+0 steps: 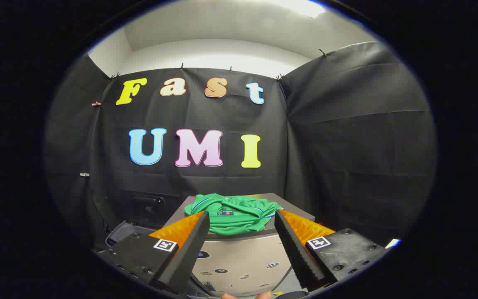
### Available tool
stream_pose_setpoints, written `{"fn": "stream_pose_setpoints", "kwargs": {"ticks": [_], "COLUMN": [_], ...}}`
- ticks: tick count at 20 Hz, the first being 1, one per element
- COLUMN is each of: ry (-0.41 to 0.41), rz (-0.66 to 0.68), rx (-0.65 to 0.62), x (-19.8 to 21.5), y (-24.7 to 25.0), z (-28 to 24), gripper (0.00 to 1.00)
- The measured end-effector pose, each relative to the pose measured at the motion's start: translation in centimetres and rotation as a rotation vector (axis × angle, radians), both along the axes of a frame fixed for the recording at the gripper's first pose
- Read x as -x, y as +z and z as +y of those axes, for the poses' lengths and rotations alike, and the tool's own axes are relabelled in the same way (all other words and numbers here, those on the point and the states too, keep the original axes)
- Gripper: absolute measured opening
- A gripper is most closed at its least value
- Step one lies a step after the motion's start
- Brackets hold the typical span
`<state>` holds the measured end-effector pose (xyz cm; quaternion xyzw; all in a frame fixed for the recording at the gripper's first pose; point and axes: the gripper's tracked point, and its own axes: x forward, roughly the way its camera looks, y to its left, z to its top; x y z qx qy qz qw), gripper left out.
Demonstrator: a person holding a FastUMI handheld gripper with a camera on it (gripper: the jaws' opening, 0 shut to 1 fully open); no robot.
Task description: Put the clothes into the washing machine and then close the washing machine lid.
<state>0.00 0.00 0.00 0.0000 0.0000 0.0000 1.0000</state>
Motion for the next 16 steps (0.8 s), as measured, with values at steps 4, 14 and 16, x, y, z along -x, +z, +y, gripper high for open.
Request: {"fn": "stream_pose_setpoints", "kwargs": {"ticks": [4, 14, 16], "ry": [0.001, 0.006, 0.007], "rz": [0.007, 0.023, 0.023], "rx": [-0.005, -0.011, -0.015], "x": [0.20, 0.24, 0.04], "y": [-0.27, -0.93, -0.93], "z": [-0.09, 0.25, 0.24], "gripper": [0.98, 0.98, 0.98]}}
